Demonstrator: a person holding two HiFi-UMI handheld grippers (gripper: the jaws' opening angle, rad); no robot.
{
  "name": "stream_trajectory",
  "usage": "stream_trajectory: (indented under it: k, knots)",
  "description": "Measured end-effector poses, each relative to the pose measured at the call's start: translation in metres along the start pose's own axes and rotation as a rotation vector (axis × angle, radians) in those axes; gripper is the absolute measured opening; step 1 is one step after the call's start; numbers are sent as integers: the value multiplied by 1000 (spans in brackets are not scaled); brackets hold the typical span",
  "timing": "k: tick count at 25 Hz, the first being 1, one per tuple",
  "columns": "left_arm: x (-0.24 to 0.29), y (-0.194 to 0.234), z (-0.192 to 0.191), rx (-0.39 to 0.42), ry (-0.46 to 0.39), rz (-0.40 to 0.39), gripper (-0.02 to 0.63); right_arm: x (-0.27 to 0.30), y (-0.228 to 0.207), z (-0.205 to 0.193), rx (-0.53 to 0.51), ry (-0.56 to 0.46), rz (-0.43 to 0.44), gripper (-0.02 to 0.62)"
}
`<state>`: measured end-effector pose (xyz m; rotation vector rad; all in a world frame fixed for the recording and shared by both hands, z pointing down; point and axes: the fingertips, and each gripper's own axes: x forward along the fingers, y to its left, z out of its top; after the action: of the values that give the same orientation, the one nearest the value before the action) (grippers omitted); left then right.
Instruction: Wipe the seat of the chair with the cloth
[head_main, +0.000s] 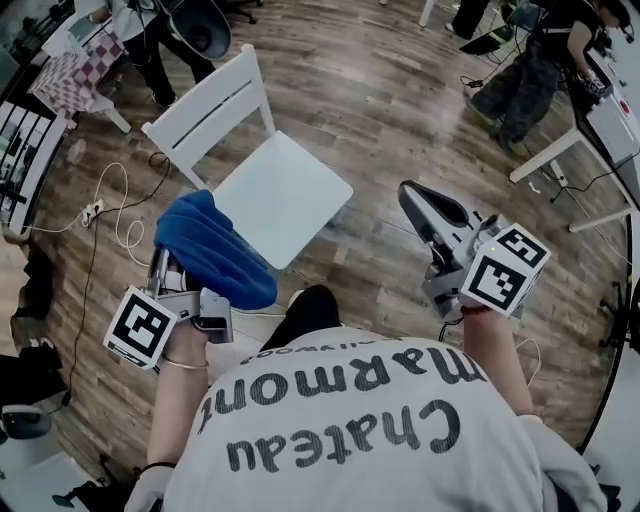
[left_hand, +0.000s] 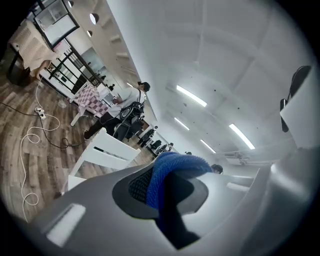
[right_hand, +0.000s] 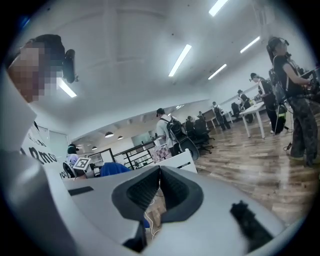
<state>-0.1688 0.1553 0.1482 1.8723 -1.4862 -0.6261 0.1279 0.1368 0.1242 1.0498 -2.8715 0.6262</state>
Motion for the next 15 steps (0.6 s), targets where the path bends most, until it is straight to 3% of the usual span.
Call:
stream_trajectory:
  k: [7,15]
  knots:
    - [27,38,-5,-37,-30,79,35,53,-28,-15,34,100,88,14]
    - [120,86,15,-74,-55,125,35,140,-92,1,47,202,121,14]
